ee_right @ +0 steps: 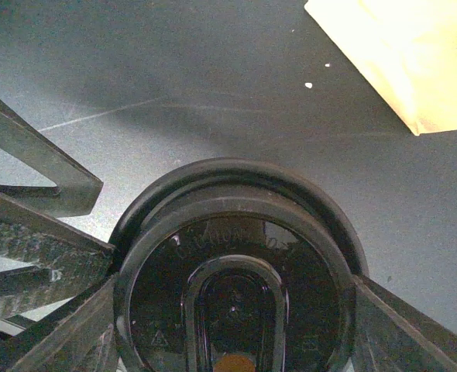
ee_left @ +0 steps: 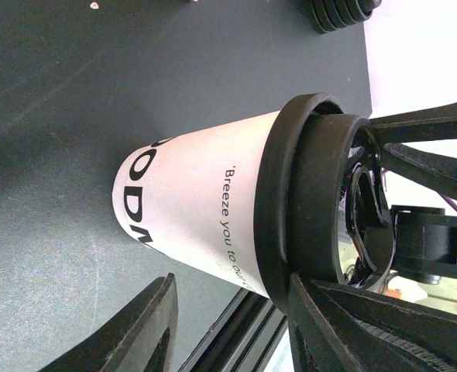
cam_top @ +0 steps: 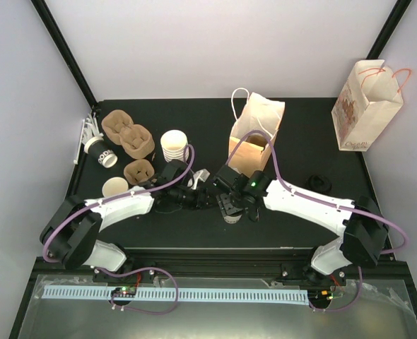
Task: Pack the takeout coffee
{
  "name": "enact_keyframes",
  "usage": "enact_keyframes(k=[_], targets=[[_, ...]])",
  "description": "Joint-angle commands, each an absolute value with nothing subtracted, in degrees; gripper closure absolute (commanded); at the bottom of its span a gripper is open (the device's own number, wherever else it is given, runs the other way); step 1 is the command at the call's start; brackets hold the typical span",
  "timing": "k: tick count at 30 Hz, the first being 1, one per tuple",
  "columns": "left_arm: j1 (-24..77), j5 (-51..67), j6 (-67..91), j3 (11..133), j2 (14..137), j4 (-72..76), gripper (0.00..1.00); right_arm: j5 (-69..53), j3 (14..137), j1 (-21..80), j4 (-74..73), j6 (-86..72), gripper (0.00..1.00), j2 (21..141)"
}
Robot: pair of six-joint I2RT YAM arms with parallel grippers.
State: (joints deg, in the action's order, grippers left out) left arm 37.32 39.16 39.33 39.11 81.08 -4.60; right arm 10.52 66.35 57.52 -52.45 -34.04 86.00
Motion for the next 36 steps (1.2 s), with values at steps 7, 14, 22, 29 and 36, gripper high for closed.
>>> enact_keyframes(k=[7, 14, 22, 29, 36], targets=[[39.14, 35.46, 41.22, 34.66, 82.53, -3.52, 0.61, 8.69, 62.56, 59.19, -54.0, -37.09, 0.32, 87.67], [38.87, 29.43, 36.78, 40.66, 68.44, -13.6, 0.47, 13.47, 68.01, 59.24, -57.42, -35.83, 0.31, 85.84], [38.32, 16.35, 32.13, 40.21, 50.43, -18.05, 0.37, 14.51, 66.5, 59.22, -54.75, -35.21, 0.32, 78.06], [37.72, 6.87, 26.86, 40.29, 40.39, -20.65, 0.19, 18.11, 64.72, 59.23, -52.01, -32.63, 0.34, 68.94], [36.48, 5.42, 23.2, 43.92, 39.27, -23.16, 0.01, 16.15, 61.31, 59.18, -49.49, -28.53, 0.34, 64.84]])
